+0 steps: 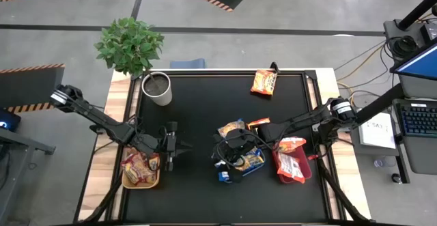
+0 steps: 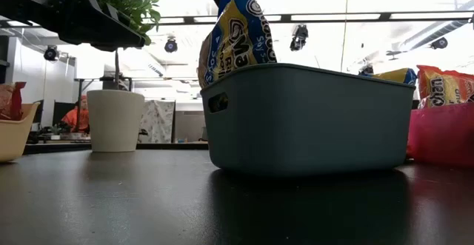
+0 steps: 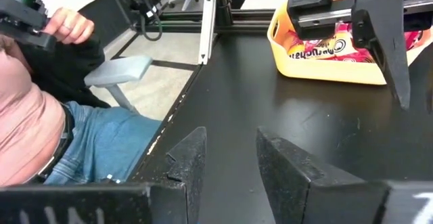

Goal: Sort Maruchan noodles
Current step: Put the blue noodle pack into the blue bin

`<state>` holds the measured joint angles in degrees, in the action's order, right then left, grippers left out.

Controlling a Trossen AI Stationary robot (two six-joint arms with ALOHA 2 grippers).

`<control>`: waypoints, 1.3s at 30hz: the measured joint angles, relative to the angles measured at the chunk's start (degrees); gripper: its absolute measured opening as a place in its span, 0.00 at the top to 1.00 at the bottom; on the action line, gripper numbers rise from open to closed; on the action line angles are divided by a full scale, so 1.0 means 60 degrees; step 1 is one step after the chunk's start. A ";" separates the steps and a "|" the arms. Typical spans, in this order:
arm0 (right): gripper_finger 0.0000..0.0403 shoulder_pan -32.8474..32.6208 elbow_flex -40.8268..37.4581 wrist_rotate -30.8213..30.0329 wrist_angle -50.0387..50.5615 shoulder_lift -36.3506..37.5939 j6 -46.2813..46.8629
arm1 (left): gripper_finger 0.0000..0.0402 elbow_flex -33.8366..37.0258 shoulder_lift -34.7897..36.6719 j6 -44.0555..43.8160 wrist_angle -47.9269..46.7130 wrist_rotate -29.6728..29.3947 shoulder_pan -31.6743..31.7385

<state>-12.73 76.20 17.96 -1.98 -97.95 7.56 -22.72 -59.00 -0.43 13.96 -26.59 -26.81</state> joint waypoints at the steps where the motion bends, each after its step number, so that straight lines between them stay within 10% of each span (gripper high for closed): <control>1: 0.71 0.0000 0.0000 0.0000 0.0000 -0.0001 -0.0005 | 0.90 0.0000 0.0000 0.0000 0.0000 0.0000 0.0000; 24: 0.78 -0.0059 -0.0848 0.0035 0.1175 0.1443 -0.2058 | 0.90 0.0000 -0.0007 -0.0010 0.0045 0.0000 0.0000; 39: 0.81 0.0719 -0.3544 -0.0011 -0.1899 0.2643 -0.2009 | 0.90 0.0000 -0.0007 -0.0007 0.0193 -0.0240 0.0004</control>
<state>-8.42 54.94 17.89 -13.37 -82.09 -4.49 -22.72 -59.05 -0.47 15.11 -28.03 -26.79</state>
